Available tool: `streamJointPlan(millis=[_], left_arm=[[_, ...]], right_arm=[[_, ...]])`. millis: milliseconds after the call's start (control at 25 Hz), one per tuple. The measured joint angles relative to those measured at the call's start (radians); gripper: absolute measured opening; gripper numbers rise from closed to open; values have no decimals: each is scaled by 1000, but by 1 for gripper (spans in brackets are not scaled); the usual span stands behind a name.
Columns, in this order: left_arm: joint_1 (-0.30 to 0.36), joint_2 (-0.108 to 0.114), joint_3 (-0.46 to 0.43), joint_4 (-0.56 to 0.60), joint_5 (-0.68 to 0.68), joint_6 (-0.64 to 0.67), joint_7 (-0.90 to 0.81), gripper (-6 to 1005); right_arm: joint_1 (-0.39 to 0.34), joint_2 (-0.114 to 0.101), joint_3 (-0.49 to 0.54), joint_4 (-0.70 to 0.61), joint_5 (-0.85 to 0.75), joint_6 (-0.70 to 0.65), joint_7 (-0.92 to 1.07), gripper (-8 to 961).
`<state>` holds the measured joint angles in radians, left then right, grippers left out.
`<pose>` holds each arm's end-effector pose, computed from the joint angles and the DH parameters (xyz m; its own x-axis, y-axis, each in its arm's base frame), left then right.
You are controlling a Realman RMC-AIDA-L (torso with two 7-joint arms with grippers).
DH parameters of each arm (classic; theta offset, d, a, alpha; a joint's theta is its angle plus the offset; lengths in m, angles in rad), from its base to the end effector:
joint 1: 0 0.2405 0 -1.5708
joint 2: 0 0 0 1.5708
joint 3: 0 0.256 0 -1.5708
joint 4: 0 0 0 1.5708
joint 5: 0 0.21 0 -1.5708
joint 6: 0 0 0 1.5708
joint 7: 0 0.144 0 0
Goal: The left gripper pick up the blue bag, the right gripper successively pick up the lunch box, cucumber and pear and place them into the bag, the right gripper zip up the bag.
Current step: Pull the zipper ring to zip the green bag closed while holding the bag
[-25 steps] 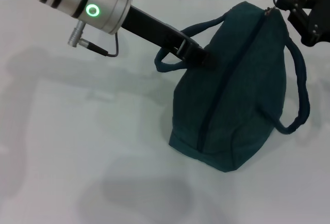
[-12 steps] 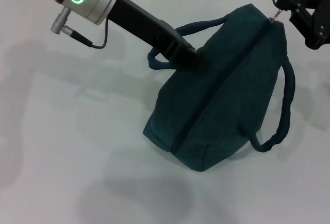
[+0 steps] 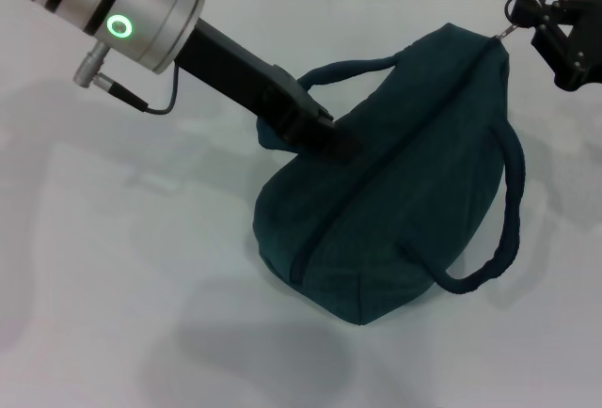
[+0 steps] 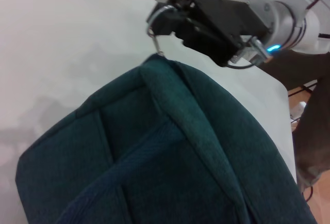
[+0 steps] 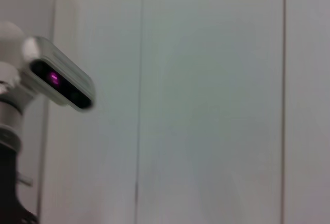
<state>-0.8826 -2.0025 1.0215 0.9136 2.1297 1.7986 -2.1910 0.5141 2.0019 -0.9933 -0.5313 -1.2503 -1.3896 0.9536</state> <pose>-0.1198 0.3712 0.0163 0.8559 0.5162 0.0326 0.5060 -0.8487 0.1535 0.2348 0.3689 0.0340 0.7080 0.1070 -0.6981 -0.3507 -0.8046 -0.4791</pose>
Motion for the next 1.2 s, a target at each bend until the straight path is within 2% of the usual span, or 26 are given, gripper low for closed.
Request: streamJointPlan(millis=[320,840,1200], left_arm=[[12,0,-3,-1,0,9,16,45],[9,-6,-10,-1,-6,7,23,50],[16,-16,-14,-1,-28,2,48,54]], right_arm=[[11,8,-5,34,-46,102,-36,6],[16,10,-20,72,-159,140,-31,7],[10,8,-29,89,-172,157,-5,7]])
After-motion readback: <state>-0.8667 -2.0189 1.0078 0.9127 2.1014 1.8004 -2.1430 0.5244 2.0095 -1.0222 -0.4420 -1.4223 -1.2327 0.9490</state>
